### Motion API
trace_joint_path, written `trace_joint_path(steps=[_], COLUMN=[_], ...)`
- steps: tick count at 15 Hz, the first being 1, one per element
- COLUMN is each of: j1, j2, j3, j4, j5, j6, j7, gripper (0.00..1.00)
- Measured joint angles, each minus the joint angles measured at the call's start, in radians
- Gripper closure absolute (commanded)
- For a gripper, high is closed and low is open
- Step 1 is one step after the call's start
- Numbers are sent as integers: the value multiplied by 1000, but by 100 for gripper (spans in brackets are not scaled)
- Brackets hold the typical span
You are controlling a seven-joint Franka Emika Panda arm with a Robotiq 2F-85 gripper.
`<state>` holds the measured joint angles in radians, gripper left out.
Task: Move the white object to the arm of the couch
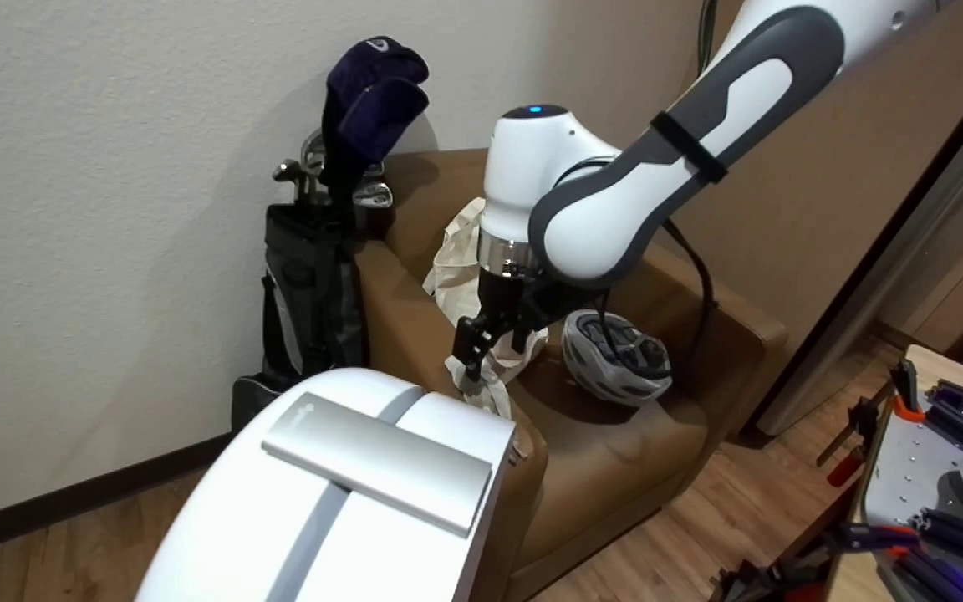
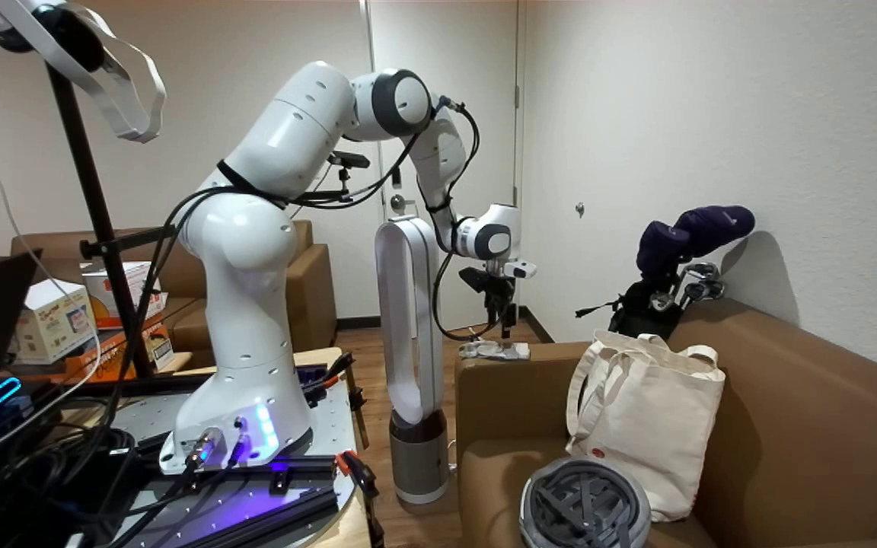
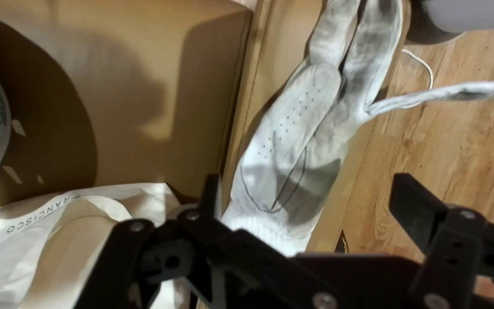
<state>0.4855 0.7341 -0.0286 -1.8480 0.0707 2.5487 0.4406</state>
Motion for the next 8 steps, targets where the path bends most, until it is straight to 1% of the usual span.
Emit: trace_joint_path(steps=[2,4,6,8], j1=[-9,-33,-75,-132], j2=[-43,-95,-155,-215], j3=[26,58,84,106], j4=[0,-11,-51,-116], j5=[-10,-10,-8,8], j6=[-99,-170,-191,-165], j7=[-19,-56,-95,-146], gripper=[0,0,0,0])
